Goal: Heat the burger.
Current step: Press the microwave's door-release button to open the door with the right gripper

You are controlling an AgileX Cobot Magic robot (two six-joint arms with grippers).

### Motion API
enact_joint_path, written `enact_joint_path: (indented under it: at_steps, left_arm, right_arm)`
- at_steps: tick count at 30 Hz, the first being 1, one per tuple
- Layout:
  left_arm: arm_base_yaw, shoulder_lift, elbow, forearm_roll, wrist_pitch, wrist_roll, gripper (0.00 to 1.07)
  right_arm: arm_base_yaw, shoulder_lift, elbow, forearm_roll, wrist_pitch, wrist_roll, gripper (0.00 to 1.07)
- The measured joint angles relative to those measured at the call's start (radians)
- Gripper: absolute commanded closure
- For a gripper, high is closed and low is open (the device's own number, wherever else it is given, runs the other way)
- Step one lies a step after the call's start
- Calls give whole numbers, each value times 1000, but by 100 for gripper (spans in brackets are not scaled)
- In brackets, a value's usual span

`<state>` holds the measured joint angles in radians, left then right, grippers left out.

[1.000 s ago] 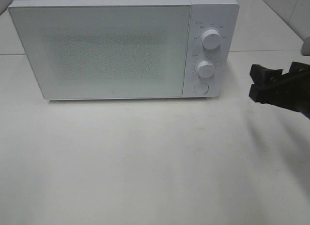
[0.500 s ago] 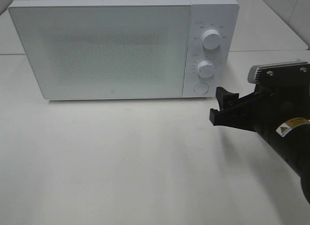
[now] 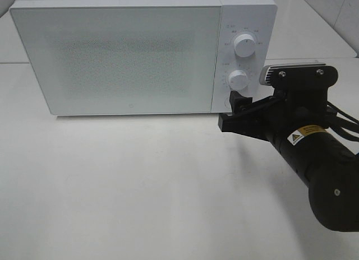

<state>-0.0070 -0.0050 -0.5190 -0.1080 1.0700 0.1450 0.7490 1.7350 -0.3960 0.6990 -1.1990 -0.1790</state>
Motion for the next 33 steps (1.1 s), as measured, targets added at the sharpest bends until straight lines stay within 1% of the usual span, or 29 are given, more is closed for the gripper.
enact_joint_path:
  at_steps: [3,5,7,8,11,13,14,15,16,17,18,19,20,21,22,23,24,25,26,27,29,33]
  left_arm:
    - [0,0,0,0,0,0,9]
    - [0,0,0,0,0,0,9]
    - [0,0,0,0,0,0,9]
    - [0,0,0,0,0,0,9]
    - [0,0,0,0,0,0,9]
    - [0,0,0,0,0,0,9]
    - [0,0,0,0,0,0,9]
    - [0,0,0,0,0,0,9]
    - [0,0,0,0,0,0,9]
    - [0,0,0,0,0,0,9]
    - [0,0,0,0,0,0,9]
    - [0,0,0,0,0,0,9]
    - [0,0,0,0,0,0,9]
    - [0,0,0,0,0,0,9]
    - [0,0,0,0,0,0,9]
    - [0,0,0,0,0,0,9]
    - [0,0,0,0,0,0,9]
    - [0,0,0,0,0,0,9]
    - [0,0,0,0,0,0,9]
    - [0,0,0,0,0,0,9]
    - [0,0,0,0,0,0,9]
    - [0,0,0,0,0,0,9]
  right_arm:
    - [0,0,0,1,2,8,37]
    - [0,0,0,1,6,104,43]
    - [0,0,0,1,6,137,44]
    - [0,0,0,1,7,235,49]
    - [0,0,0,1,7,290,52]
    - [0,0,0,1,7,522,63]
    - [0,0,0,1,7,522,63]
    - [0,0,0,1,7,572,65]
    - [0,0,0,1,7,685,72]
    - [0,0,0,1,7,685,72]
    - [0,0,0,1,12,805,75]
    - [0,0,0,1,14,862,81]
    - [0,0,0,1,14,862,81]
    - [0,0,0,1,20,959,87]
    - [0,0,0,1,20,959,87]
    - [0,0,0,1,26,1008,90]
    - [0,0,0,1,42,1090,96]
    - [0,0,0,1,42,1090,96]
    - [0,0,0,8,63,1169,102]
    - [0,0,0,8,63,1169,102]
    - [0,0,0,34,95,1257,107]
    - [0,0,0,68,109,1310,107]
